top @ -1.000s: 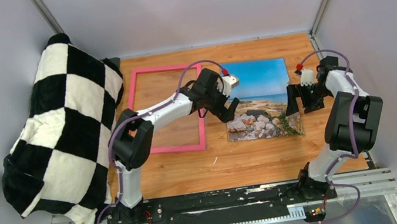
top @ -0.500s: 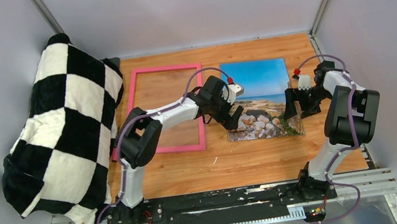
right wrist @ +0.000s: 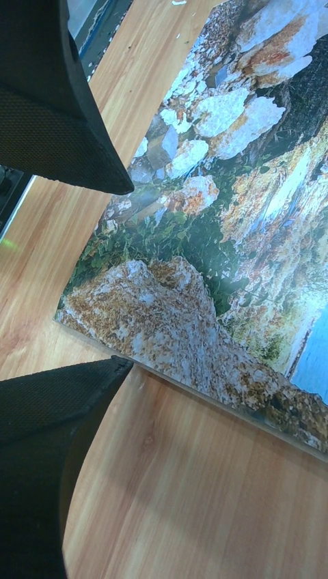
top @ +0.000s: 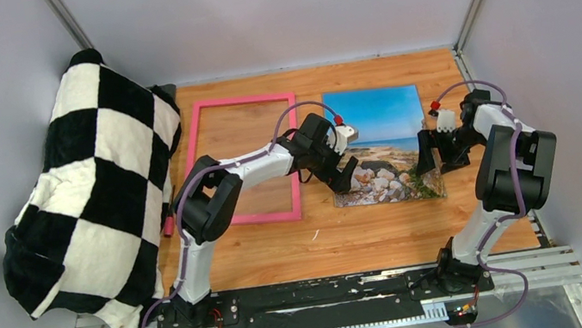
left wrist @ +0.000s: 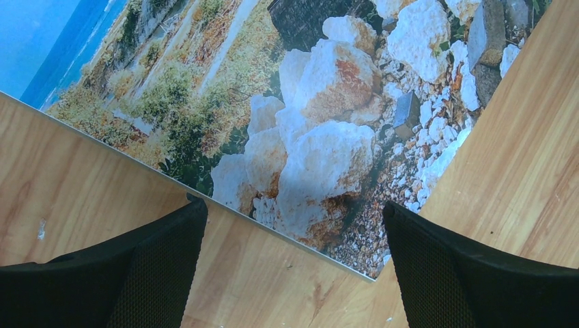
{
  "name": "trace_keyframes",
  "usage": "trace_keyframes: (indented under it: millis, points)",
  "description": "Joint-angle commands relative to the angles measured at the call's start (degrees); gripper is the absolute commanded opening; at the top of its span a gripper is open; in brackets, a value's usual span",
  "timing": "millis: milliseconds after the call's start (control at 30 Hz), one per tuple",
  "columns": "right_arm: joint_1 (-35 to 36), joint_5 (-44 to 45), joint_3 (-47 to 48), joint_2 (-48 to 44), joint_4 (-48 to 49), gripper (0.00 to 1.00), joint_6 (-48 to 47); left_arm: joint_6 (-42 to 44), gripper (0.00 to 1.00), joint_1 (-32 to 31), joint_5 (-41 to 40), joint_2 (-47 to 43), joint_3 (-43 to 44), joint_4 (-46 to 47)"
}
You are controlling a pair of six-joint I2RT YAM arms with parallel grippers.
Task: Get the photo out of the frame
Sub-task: Pick up the photo from the photo frame.
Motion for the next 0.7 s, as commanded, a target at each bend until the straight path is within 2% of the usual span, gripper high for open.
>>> trace_keyframes:
  millis: [0,367,667]
  points:
    - [-1.0,-1.7,-0.9,-0.5,0.1,0.89,-0.4,-0.8,1.00,-0.1,1.0,2.0,-0.3,-0.5]
    - [-3.6,-8.6,-0.3,-2.5,-1.5,0.89,-0.7,-0.9,1.00,-0.1,1.9,2.7,-0.2,-0.6]
    - [-3.8,-1.2,-1.6,-1.9,4.3,0.89,4.1,-0.9,1.00,-0.1,2.1,3.1,-0.3,-0.7]
